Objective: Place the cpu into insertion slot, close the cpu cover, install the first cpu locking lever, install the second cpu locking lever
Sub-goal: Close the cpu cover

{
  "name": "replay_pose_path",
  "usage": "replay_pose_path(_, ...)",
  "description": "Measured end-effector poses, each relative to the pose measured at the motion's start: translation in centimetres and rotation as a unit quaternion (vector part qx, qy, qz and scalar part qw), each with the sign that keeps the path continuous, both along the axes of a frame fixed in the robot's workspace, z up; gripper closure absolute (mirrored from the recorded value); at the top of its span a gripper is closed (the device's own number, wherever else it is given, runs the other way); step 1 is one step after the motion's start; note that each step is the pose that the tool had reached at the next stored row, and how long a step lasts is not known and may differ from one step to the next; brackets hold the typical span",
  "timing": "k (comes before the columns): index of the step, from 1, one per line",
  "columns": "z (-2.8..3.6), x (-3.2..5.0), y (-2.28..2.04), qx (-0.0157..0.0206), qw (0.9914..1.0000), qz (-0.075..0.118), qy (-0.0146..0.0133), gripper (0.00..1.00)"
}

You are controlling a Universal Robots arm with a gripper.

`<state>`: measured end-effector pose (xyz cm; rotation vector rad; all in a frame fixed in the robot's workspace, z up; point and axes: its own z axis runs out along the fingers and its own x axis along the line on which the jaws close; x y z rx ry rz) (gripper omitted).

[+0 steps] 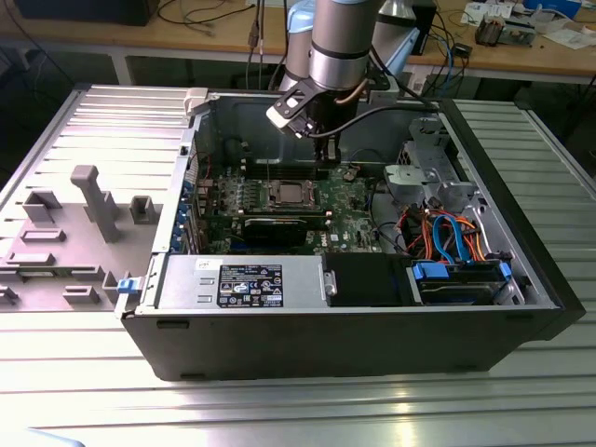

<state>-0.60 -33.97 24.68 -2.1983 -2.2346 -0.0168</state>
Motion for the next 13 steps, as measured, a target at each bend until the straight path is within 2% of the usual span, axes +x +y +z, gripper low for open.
replay_pose_path(5,-0.47,-0.99,0.00,-0.0001,1.00000,0.000,0.0000,0.89)
replay_pose_path(10,-1.04,-2.52,0.00,-0.0001,1.00000,0.001,0.0001,0.89)
replay_pose_path(13,-1.08,-2.59,0.00,-0.0001,1.00000,0.001,0.0000,0.89)
